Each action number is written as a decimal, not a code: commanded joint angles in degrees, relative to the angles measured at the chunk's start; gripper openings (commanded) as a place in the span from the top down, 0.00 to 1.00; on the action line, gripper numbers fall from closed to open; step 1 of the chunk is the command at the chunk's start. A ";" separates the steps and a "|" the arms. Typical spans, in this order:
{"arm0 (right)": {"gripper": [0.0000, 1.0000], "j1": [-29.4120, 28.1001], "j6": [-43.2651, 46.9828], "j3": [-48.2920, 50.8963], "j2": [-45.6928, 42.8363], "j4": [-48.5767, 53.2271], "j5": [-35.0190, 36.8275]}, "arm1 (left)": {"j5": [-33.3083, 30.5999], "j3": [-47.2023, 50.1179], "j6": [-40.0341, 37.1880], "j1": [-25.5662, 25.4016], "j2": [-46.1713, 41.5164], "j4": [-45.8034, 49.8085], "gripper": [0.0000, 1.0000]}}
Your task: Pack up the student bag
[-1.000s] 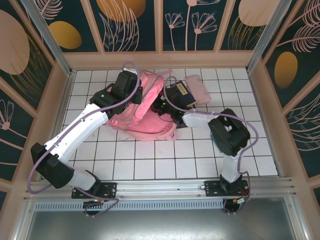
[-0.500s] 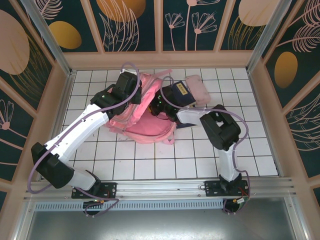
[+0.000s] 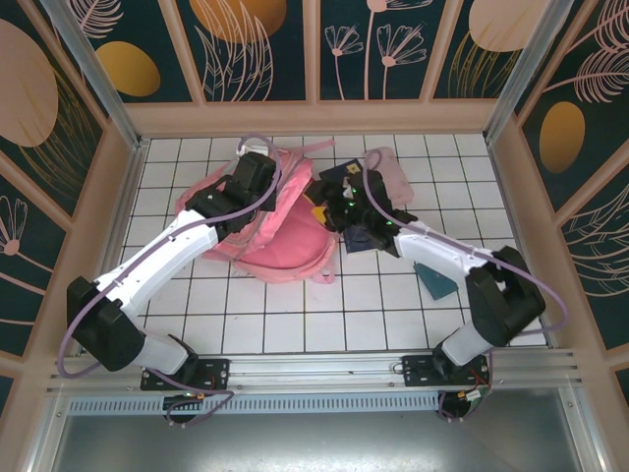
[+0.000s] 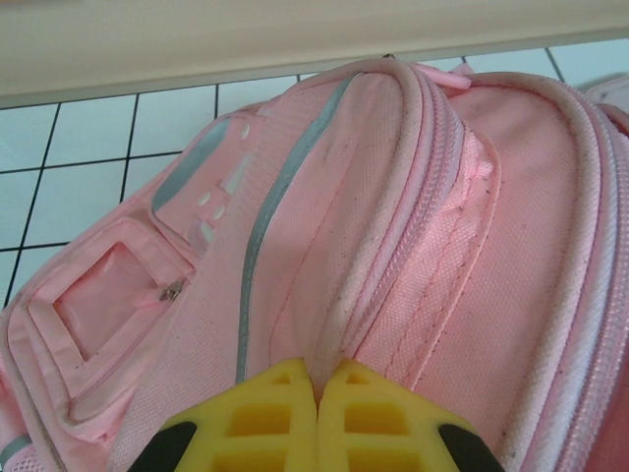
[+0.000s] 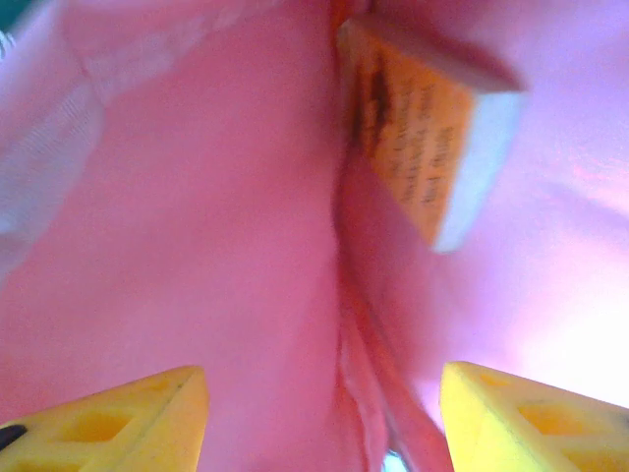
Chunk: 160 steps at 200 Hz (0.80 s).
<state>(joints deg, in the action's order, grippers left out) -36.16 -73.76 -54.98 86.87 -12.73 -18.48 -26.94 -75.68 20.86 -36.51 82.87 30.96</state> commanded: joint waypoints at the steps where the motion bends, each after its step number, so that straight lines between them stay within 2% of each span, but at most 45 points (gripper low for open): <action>1: 0.37 3.00 3.18 6.03 -5.49 8.05 6.71 | -7.91 2.52 0.19 0.39 -3.28 -2.88 1.00; 15: 0.37 4.45 3.59 10.20 -7.51 8.50 8.41 | -9.24 4.88 0.24 0.39 -4.98 -2.16 1.00; 32: 0.38 9.83 4.71 12.62 -7.52 8.99 7.68 | -9.06 8.40 0.16 0.45 -7.40 -1.63 1.00; 64: 0.38 14.36 7.62 11.03 -2.63 7.04 5.74 | -1.84 13.55 -0.82 0.47 -9.81 -1.33 1.00; 130: 0.42 16.45 6.48 2.22 12.83 1.23 1.30 | 5.53 16.62 -1.15 0.40 -7.25 -2.65 1.00; 160: 0.47 16.74 5.45 -1.11 16.59 1.44 2.93 | 7.25 16.96 -1.38 0.45 -6.29 -2.60 0.88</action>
<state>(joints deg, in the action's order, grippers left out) -19.90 -67.77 -52.49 101.23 -9.23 -16.19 -20.93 -59.13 19.40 -36.45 76.07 29.50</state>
